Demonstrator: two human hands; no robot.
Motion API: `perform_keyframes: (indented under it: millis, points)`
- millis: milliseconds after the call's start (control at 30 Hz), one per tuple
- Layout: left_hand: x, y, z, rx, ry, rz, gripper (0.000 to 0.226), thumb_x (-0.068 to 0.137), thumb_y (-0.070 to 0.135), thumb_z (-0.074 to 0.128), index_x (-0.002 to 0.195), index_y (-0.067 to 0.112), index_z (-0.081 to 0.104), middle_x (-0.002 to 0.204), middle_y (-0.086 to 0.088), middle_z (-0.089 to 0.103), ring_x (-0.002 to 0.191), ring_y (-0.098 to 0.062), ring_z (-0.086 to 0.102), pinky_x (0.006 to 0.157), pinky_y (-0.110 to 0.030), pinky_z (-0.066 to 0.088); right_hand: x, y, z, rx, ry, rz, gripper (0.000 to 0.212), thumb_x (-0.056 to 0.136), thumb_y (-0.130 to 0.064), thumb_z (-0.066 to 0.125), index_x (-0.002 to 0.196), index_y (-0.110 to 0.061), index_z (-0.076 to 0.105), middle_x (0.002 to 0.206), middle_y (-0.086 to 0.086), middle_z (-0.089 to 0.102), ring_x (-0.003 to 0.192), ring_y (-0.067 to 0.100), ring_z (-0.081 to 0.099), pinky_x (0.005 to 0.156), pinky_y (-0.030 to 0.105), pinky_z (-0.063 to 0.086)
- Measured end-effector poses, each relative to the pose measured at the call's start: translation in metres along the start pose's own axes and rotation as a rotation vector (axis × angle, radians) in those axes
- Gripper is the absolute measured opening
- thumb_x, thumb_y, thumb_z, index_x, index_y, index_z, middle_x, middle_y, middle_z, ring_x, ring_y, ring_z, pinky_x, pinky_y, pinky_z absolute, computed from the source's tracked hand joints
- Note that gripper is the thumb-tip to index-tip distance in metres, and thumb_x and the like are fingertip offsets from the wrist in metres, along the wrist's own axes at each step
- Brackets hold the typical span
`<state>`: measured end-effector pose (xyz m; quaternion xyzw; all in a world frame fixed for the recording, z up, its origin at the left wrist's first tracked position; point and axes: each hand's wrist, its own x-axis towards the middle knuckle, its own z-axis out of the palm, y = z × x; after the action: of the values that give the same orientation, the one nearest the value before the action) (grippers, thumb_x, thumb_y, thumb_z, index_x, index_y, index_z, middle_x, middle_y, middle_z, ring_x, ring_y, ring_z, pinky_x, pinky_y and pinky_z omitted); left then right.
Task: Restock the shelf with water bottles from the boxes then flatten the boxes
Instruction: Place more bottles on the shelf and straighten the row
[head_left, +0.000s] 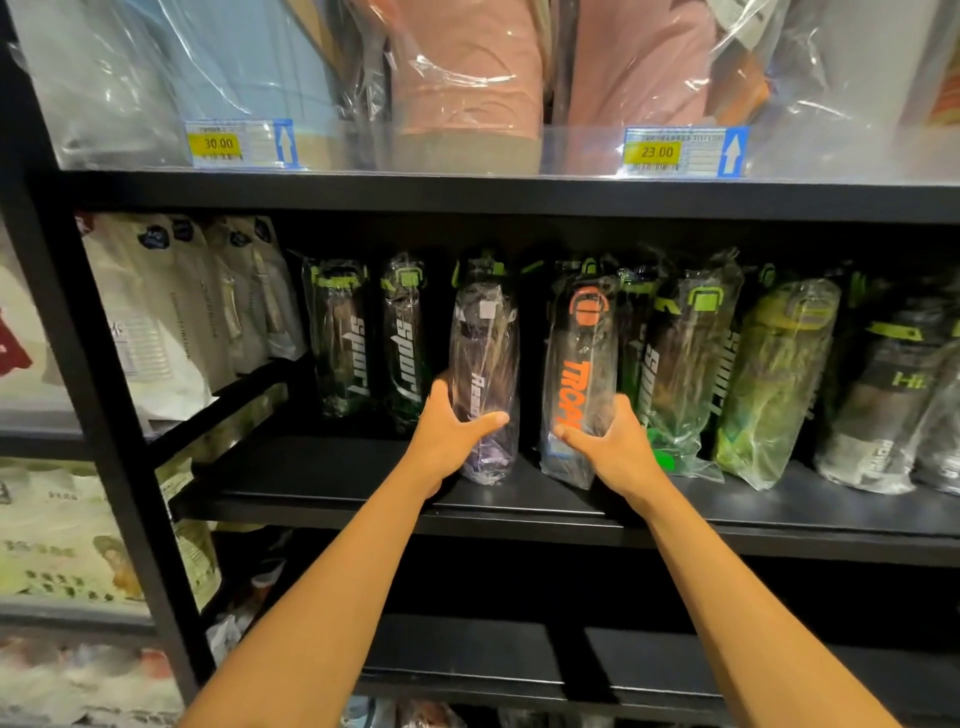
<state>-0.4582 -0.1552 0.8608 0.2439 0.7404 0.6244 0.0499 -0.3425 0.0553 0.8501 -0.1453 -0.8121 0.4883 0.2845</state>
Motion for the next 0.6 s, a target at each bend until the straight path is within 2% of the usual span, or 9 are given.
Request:
perform_keyframes:
  millis: [67,167,200,267,333,400,433,500,600]
  points:
    - [0.0,0.0,0.003,0.009,0.025,-0.013,0.098,0.058,0.062,0.087,0.137,0.025,0.044,0.137,0.001,0.057,0.124,-0.019,0.059,0.11,-0.047,0.049,0.0,0.0,0.001,0.006,-0.005,0.017,0.059,0.083,-0.04,0.086,0.123,-0.019,0.048,0.12,-0.003,0.065,0.108,0.017,0.066,0.093,0.042,0.056]
    - [-0.01,0.009,0.009,0.015,0.052,-0.021,0.092,0.08,0.046,0.086,0.15,0.018,0.034,0.145,0.005,0.047,0.135,-0.021,0.048,0.11,-0.036,0.04,-0.003,-0.004,0.002,0.006,-0.006,0.04,0.06,0.085,-0.038,0.084,0.127,-0.018,0.046,0.124,-0.001,0.064,0.11,0.018,0.064,0.089,0.036,0.052]
    - [-0.012,0.009,0.01,0.032,0.053,-0.03,0.096,0.086,0.039,0.083,0.158,0.016,0.024,0.152,0.004,0.039,0.141,-0.021,0.04,0.112,-0.035,0.036,-0.004,-0.005,0.002,0.011,-0.003,0.048,0.06,0.086,-0.037,0.083,0.128,-0.017,0.045,0.125,0.0,0.063,0.111,0.019,0.064,0.088,0.034,0.05]
    - [-0.018,0.007,0.012,0.095,0.048,-0.047,0.11,0.089,0.038,0.08,0.165,0.016,0.004,0.171,0.001,0.011,0.156,-0.023,0.019,0.124,-0.041,0.025,-0.004,-0.005,0.003,0.036,-0.018,0.083,0.065,0.088,-0.036,0.082,0.132,-0.013,0.039,0.132,0.003,0.06,0.117,0.024,0.062,0.088,0.035,0.048]
    - [-0.027,0.007,0.009,0.16,0.05,-0.026,0.114,0.088,0.04,0.08,0.165,0.02,0.0,0.172,0.002,0.002,0.157,-0.023,0.014,0.126,-0.045,0.021,-0.008,-0.006,0.001,0.054,-0.05,0.114,0.088,0.084,-0.046,0.083,0.145,-0.011,0.029,0.147,0.006,0.051,0.13,0.028,0.055,0.097,0.043,0.049]
    - [-0.04,0.004,0.003,0.236,0.068,-0.002,0.111,0.087,0.046,0.08,0.165,0.024,0.005,0.17,0.003,0.01,0.155,-0.025,0.019,0.125,-0.05,0.026,-0.016,-0.009,-0.002,0.07,-0.078,0.139,0.116,0.078,-0.059,0.082,0.161,-0.019,0.012,0.165,0.004,0.033,0.147,0.028,0.04,0.115,0.049,0.041]
    - [-0.049,0.002,0.0,0.307,0.089,0.01,0.106,0.087,0.048,0.078,0.164,0.025,0.01,0.168,0.002,0.016,0.153,-0.025,0.023,0.123,-0.052,0.029,-0.025,-0.011,-0.005,0.067,-0.073,0.144,0.118,0.08,-0.059,0.081,0.164,-0.021,0.006,0.169,0.001,0.026,0.152,0.027,0.033,0.121,0.048,0.035]
    - [-0.072,-0.002,-0.004,0.465,0.145,0.092,0.089,0.091,0.049,0.074,0.161,0.025,0.024,0.161,0.002,0.031,0.149,-0.024,0.029,0.119,-0.051,0.035,-0.044,-0.011,-0.01,0.026,-0.015,0.068,0.107,0.088,-0.052,0.076,0.165,-0.021,0.009,0.17,-0.002,0.025,0.154,0.022,0.03,0.123,0.044,0.032]
    - [-0.117,-0.013,-0.007,0.599,0.195,0.235,0.065,0.097,0.042,0.067,0.153,0.026,0.04,0.153,0.007,0.043,0.145,-0.016,0.032,0.115,-0.042,0.039,-0.082,-0.004,-0.018,-0.09,0.092,-0.1,0.083,0.094,-0.045,0.072,0.161,-0.022,0.028,0.161,-0.006,0.04,0.146,0.014,0.041,0.118,0.039,0.038]
